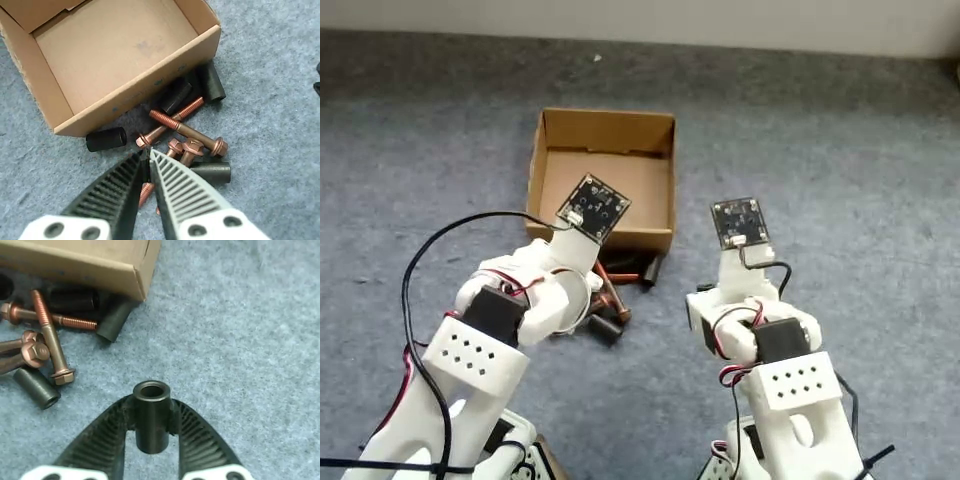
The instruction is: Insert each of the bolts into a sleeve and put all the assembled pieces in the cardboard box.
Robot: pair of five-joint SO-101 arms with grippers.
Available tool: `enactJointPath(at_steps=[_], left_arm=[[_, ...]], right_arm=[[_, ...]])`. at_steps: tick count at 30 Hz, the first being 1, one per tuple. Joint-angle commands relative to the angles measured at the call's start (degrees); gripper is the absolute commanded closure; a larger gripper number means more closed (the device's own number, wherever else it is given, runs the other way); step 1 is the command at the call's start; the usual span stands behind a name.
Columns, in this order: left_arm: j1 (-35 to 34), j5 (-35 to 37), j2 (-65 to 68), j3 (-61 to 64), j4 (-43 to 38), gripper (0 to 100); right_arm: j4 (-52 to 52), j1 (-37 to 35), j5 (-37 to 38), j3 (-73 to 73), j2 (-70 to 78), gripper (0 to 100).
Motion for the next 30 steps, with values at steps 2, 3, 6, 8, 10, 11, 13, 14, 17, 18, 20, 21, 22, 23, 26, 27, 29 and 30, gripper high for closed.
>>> enactJointPath(at_steps=[2,3,6,8,10,11,13,14,17,18,20,21,22,23,26,27,29,30], left_arm=[[0.6,0.5,-0.6,1.5,-1.2,97],[0.4,0.5,-0.5,2.8,-1.9,93],[0.3,0.4,-0.5,6.5,-2.7,84],[0.6,-2.2,-0.4,7.4,-2.8,85],[0.7,-3.3,1.1,7.3,-3.1,85],[0.8,-3.3,2.6,7.2,-3.3,85],[1.4,-3.3,7.1,6.0,-4.7,85],[2.0,-3.4,9.8,5.3,-5.1,85],[3.9,-3.4,18.4,1.4,-5.0,85],[4.3,-3.5,20.9,0.1,-5.1,85],[4.4,-3.5,25.5,-2.5,-5.1,86],[4.4,-3.5,27.5,-3.7,-5.3,86],[4.3,-3.5,29.2,-4.5,-6.2,86],[4.2,-3.5,31.0,-5.1,-7.3,86],[4.1,-3.4,35.2,-5.7,-10.5,86],[4.0,-3.3,36.2,-5.7,-11.4,86],[4.0,-3.3,37.8,-5.7,-12.9,88],[4.0,-3.3,38.2,-5.7,-13.6,90]], right_arm=[[0.3,-0.5,-0.7,-2.7,-1.4,99.5],[0.3,-0.5,-0.7,-2.7,-1.4,99.5],[0.0,-0.5,-0.7,-2.5,-1.4,99.5],[0.0,-0.5,-0.7,-2.5,-1.4,99.5],[0.0,-0.5,-0.7,-2.4,-1.4,99.5],[0.0,-0.5,-0.7,-2.4,-1.4,99.5],[0.0,-0.5,-0.8,-2.4,-1.4,99.5],[0.0,-0.5,-0.8,-2.4,-1.4,99.5],[0.0,-0.5,-0.8,-2.3,-1.3,99.5],[0.0,-0.5,-0.8,-2.2,-1.3,99.5],[0.0,-0.5,-0.8,-2.2,-1.3,99.5],[0.0,-0.5,-0.8,-1.6,-1.3,99.5],[0.0,-0.5,-0.8,-1.2,-1.3,99.5],[-0.1,-0.5,-0.8,-0.7,-1.3,99.5],[-1.7,-0.5,-0.8,0.2,-1.3,99.5],[-2.3,-0.5,-0.8,0.7,-1.3,99.5],[-3.1,-0.5,-0.8,1.3,-1.3,99.5],[-3.2,-0.5,-0.8,1.3,-1.3,99.5]])
